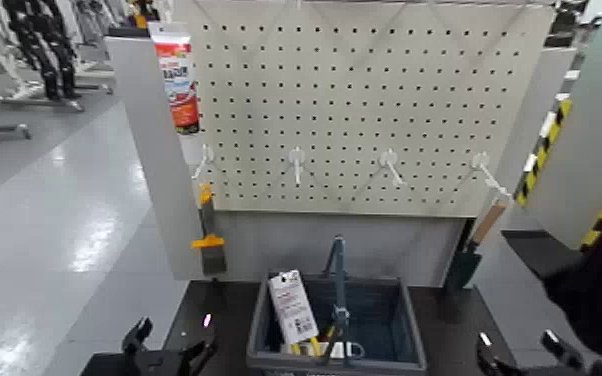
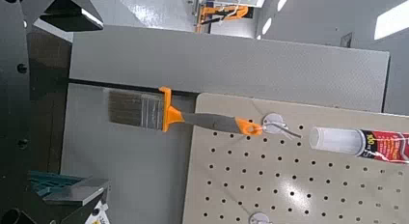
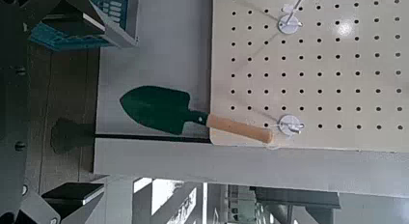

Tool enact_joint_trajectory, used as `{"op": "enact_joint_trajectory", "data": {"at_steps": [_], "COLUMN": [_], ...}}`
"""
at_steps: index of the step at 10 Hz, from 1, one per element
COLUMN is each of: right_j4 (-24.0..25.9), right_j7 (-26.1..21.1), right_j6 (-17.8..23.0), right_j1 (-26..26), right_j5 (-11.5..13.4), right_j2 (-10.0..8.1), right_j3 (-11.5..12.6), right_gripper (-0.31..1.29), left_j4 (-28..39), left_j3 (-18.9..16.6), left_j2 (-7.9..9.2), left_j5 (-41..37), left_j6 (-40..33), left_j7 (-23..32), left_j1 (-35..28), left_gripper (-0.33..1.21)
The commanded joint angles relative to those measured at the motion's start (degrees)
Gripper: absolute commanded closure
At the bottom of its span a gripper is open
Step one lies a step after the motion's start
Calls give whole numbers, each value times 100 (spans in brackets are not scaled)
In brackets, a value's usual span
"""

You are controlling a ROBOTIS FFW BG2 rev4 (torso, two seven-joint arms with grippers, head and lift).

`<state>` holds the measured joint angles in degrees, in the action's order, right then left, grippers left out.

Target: Put the tool with the wooden handle into the crate.

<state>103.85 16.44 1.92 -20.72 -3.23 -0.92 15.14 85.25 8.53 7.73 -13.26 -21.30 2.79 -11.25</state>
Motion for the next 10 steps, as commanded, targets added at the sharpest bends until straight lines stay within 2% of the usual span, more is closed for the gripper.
{"op": "enact_joint_trajectory", "data": {"at_steps": [1, 3, 5, 8, 10], "right_j4": [92, 100, 92, -67, -436], "right_j7": [580, 993, 1212, 1397, 1511], "right_j6": [-596, -983, -1264, -1422, -1396], "right_j1": [297, 552, 771, 1167, 1510], "right_j5": [16, 16, 86, 77, -46], "right_j2": [-171, -426, -699, -1112, -1437], "right_j3": [490, 657, 692, 666, 596], "right_gripper": [15, 15, 15, 15, 15], "left_j4": [0, 0, 0, -9, -9], "left_j3": [-1, 8, 8, 17, 26], "left_j2": [0, 0, 0, 0, 0], "left_j5": [-19, -19, -19, -19, -27], "left_j6": [3, 12, 3, 3, 3], "left_j7": [-6, -6, 2, 2, -6], "left_j1": [0, 0, 9, 18, 18], "left_gripper": [11, 11, 11, 11, 11]}}
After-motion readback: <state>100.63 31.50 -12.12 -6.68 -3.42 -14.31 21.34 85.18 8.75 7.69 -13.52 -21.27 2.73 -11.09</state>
